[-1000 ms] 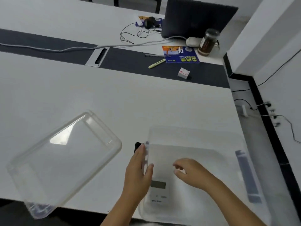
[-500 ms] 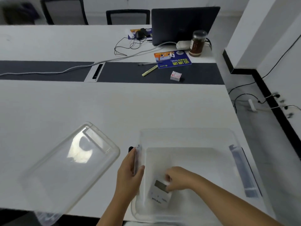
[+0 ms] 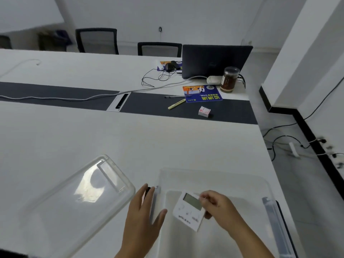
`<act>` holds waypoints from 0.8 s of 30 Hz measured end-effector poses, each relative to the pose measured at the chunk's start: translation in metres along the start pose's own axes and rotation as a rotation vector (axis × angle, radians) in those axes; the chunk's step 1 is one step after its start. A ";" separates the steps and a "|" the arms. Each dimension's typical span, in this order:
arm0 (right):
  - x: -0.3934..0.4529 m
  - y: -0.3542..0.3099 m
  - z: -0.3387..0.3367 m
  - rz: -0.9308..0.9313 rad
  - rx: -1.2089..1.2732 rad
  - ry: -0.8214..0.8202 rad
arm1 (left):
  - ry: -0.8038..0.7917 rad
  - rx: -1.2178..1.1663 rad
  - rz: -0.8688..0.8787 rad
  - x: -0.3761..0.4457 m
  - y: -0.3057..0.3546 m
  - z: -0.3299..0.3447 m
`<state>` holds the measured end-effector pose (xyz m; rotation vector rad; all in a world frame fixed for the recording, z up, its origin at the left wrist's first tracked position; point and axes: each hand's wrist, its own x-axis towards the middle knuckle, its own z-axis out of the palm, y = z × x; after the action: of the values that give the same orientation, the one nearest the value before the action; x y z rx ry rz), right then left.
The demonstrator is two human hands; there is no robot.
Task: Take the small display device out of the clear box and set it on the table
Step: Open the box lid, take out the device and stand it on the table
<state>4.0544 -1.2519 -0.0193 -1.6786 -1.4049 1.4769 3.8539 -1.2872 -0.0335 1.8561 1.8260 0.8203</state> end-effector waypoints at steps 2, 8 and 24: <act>-0.005 -0.002 -0.008 0.004 0.119 0.065 | 0.024 -0.073 0.093 0.004 0.011 -0.003; -0.019 -0.006 -0.021 0.026 0.363 0.119 | -0.284 -0.068 0.316 0.020 0.035 0.008; -0.024 0.014 -0.013 0.000 0.463 -0.095 | -0.559 -0.492 -0.032 0.022 0.039 0.022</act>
<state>4.0746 -1.2751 -0.0176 -1.3323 -1.0025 1.7390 3.8974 -1.2650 -0.0216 1.5269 1.1767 0.5875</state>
